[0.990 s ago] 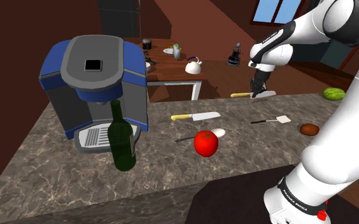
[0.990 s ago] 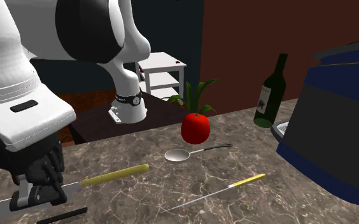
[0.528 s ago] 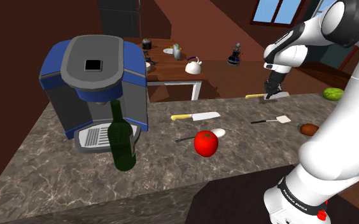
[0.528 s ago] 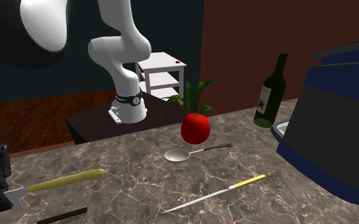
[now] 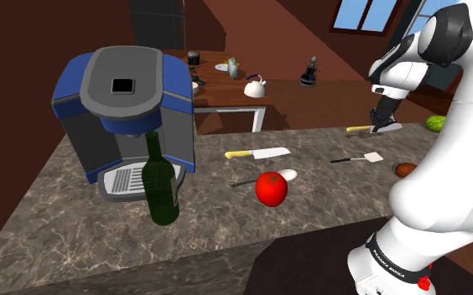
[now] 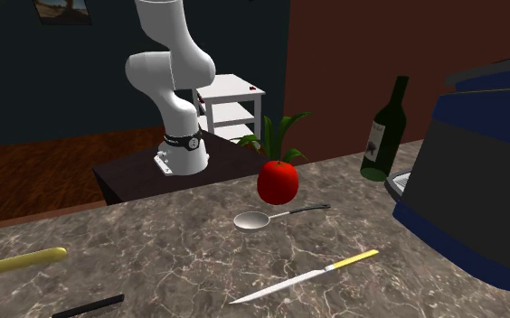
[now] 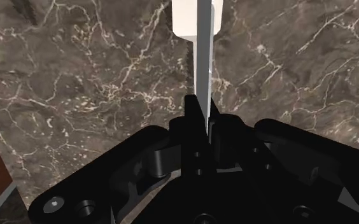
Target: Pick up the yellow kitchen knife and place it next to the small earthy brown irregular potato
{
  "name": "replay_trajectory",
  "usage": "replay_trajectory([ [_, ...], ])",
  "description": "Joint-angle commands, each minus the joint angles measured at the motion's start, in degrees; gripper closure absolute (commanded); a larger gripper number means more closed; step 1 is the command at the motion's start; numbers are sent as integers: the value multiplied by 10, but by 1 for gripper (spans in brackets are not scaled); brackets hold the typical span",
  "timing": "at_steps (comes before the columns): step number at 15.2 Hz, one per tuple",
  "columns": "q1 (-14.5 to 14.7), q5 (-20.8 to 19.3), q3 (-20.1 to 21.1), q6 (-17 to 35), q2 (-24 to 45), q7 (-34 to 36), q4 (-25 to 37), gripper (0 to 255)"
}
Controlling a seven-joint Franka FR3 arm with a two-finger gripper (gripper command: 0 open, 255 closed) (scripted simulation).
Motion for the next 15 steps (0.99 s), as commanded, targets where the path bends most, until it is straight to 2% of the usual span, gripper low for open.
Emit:
replay_trajectory([
  [1,-24,11,-2,-9,19,-30,25,255],
  [9,-133,56,-1,-60,112,-132,158,255],
  [15,-225,85,9,-117,201,-188,300,255],
])
